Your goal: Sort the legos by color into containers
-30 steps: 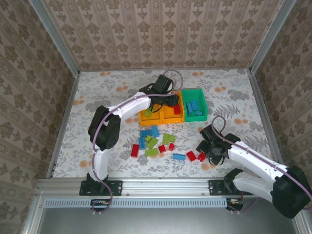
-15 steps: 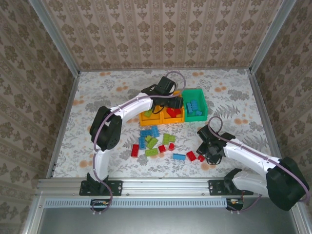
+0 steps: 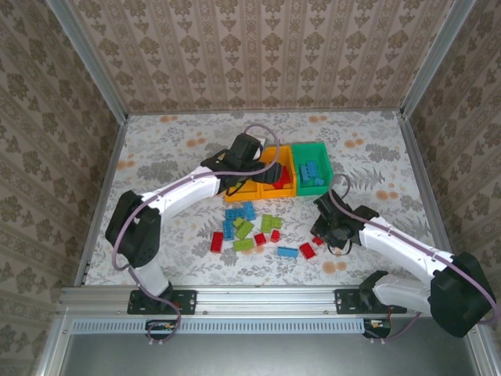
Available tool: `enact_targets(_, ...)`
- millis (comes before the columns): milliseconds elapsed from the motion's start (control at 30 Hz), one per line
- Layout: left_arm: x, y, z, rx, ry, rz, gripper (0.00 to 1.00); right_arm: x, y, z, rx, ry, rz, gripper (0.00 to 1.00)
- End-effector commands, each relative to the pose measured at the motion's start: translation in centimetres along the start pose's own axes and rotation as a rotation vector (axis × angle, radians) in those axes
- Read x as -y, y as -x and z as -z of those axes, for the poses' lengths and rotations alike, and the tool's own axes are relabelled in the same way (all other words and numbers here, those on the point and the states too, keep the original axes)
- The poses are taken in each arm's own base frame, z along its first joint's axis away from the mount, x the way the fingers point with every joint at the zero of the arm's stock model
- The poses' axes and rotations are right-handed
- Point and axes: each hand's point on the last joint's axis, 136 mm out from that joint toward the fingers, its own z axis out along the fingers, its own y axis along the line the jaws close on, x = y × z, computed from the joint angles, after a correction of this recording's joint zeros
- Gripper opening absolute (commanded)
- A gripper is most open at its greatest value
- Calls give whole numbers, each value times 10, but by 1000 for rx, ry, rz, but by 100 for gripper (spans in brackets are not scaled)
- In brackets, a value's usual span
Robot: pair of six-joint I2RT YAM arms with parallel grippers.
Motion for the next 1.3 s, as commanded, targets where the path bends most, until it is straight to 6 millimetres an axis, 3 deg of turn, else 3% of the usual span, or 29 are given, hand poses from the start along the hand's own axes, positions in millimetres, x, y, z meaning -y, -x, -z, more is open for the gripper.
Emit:
enact_targets(0,-23,-1,13,31,99,-25,100,-65,30,22,107,211,113,22)
enact_targets(233,-53,-42,34,-47,181,29,100,-143,68,20,165,313,264,23)
enact_targets(400,-70,-81,51,-123,229,92,100,-188,94,1,174,280,364,22)
enact_targets(467,-74,-96,57,-137,227,121,100,-197,106,-10,175,230,382,22)
enact_targets(700,-87,-153,80,-260,246,208,100,-194,138,-55,145,82,362,21)
enact_targets(900,-83,-194,97,-338,220,212,95,-192,142,-76,109,37,389,24)
enact_targets(1033,-80,-220,100,-389,213,216,93,-190,140,-83,87,19,395,29)
enact_targets(1267,-74,-244,98,-439,205,198,89,-193,140,-83,83,31,390,38)
